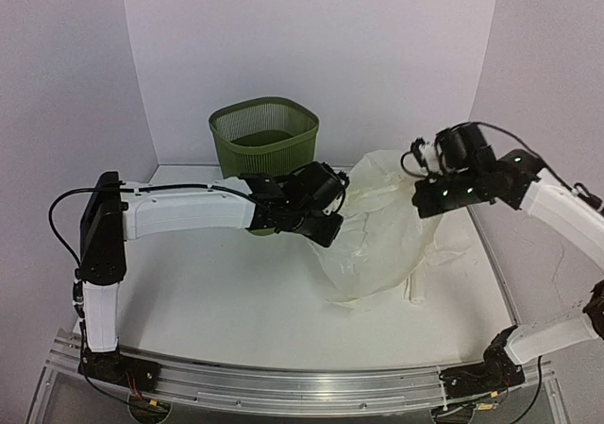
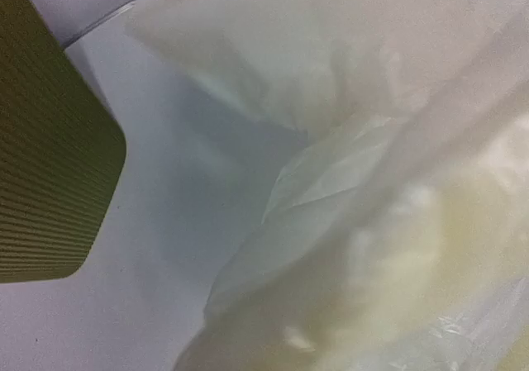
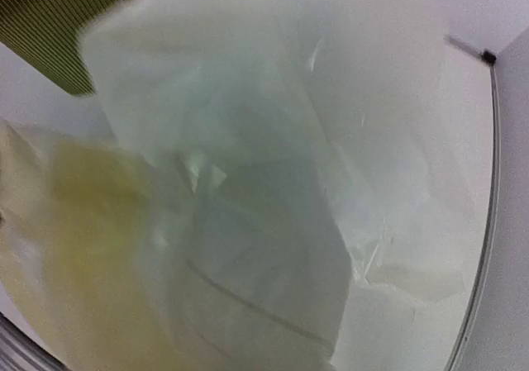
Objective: Put the trash bags into the trash bin
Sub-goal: Unfold the trash bag at the center of the board.
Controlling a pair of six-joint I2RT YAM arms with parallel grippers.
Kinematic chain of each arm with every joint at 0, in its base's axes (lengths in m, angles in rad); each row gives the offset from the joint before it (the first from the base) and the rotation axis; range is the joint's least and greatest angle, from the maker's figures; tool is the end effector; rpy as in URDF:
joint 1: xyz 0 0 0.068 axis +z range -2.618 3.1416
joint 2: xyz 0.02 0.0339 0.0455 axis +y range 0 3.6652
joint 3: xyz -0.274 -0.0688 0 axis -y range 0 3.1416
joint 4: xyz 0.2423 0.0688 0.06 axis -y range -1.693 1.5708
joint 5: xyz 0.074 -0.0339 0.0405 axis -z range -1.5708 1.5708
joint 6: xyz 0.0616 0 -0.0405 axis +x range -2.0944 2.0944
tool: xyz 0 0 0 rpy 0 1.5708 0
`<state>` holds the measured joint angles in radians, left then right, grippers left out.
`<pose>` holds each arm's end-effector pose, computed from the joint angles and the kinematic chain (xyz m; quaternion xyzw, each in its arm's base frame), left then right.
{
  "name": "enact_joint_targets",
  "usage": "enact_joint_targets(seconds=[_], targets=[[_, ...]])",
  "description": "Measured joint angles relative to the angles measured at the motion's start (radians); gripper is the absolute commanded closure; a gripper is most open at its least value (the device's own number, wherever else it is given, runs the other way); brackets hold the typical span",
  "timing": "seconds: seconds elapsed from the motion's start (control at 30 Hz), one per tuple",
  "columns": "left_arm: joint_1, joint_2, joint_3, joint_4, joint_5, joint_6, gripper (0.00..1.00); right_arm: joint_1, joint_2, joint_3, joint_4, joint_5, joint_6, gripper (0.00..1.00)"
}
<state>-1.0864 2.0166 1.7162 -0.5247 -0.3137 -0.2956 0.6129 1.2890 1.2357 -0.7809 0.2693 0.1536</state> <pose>0.2391 -0.4135 0.2489 0.3018 0.8708 -0.1172 0.3700 0.2373 0.1468 0.3249 -0.1634 0.9112 0.0173 0.3777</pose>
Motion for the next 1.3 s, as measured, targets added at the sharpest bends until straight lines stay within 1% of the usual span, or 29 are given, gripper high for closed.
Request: enact_joint_targets(seconds=[0.07,0.1,0.17,0.2,0.27,0.33,0.37,0.4,0.5,0.6,0.63,0.67,0.7,0.77,0.83,0.87,0.93,0.97,1.0,1.1,1.13,1.23,1.3], targets=[[-0.033,-0.023,0.035,0.028,-0.015,0.026,1.0,0.0,-0.067,0.098,0.047,-0.059,-0.02,1.0],[-0.044,-0.05,0.04,0.061,-0.024,0.04,1.0,0.001,-0.117,0.137,0.098,-0.082,-0.041,1.0],[-0.068,-0.148,0.014,0.168,-0.039,0.069,1.0,0.001,-0.222,0.157,0.202,-0.107,-0.078,1.0],[-0.073,-0.201,-0.006,0.218,-0.043,0.082,1.0,0.001,-0.282,0.147,0.26,-0.115,-0.098,1.0],[-0.073,-0.331,-0.09,0.351,-0.052,0.09,1.0,0.001,-0.395,0.068,0.379,-0.121,-0.124,1.0],[-0.065,-0.409,-0.12,0.4,-0.083,0.081,1.0,0.002,-0.464,-0.024,0.443,-0.094,-0.117,1.0],[-0.061,-0.408,-0.103,0.393,-0.106,0.064,1.0,0.004,-0.469,-0.064,0.444,-0.059,-0.1,1.0],[-0.054,-0.391,-0.075,0.376,-0.13,0.038,1.0,0.006,-0.455,-0.095,0.43,-0.024,-0.078,1.0],[-0.032,-0.264,0.019,0.27,-0.18,-0.034,1.0,0.001,-0.284,-0.129,0.305,0.047,-0.004,1.0],[-0.016,-0.075,0.057,0.09,-0.214,-0.101,1.0,0.0,-0.08,-0.128,0.193,0.058,0.042,1.0],[-0.014,-0.025,0.057,0.034,-0.214,-0.113,1.0,0.001,-0.019,-0.128,0.147,0.065,0.053,0.99],[-0.013,0.011,0.057,-0.014,-0.212,-0.123,1.0,0.001,-0.002,-0.128,0.119,0.07,0.057,0.96],[-0.013,0.04,0.054,-0.055,-0.209,-0.131,1.0,0.001,0.01,-0.126,0.092,0.075,0.06,0.92],[-0.014,0.05,0.041,-0.091,-0.181,-0.137,1.0,0.001,-0.007,-0.097,0.049,0.084,0.065,0.82],[-0.014,0.024,0.041,-0.085,-0.149,-0.144,1.0,0.001,-0.046,-0.045,0.044,0.087,0.056,0.62],[-0.014,0.004,0.043,-0.076,-0.13,-0.149,1.0,0.001,-0.068,-0.021,0.046,0.084,0.053,0.54],[-0.014,-0.034,0.05,-0.06,-0.098,-0.158,1.0,0.001,-0.118,0.021,0.055,0.061,0.039,0.44],[-0.014,-0.05,0.058,-0.057,-0.085,-0.162,1.0,0.001,-0.143,0.036,0.057,0.042,0.03,0.43],[-0.014,-0.062,0.071,-0.053,-0.07,-0.169,1.0,0.001,-0.164,0.048,0.058,0.014,0.028,0.44],[-0.014,-0.073,0.125,-0.048,-0.03,-0.185,1.0,0.001,-0.201,0.076,0.06,-0.116,0.028,0.61],[-0.014,-0.073,0.139,-0.049,-0.019,-0.192,1.0,0.0,-0.205,0.079,0.065,-0.175,0.032,0.64],[-0.014,-0.072,0.172,-0.064,0.007,-0.208,1.0,0.002,-0.193,0.074,0.096,-0.37,0.059,0.69],[-0.014,-0.072,0.192,-0.078,0.023,-0.222,1.0,0.011,-0.158,0.047,0.147,-0.477,0.088,0.7]])
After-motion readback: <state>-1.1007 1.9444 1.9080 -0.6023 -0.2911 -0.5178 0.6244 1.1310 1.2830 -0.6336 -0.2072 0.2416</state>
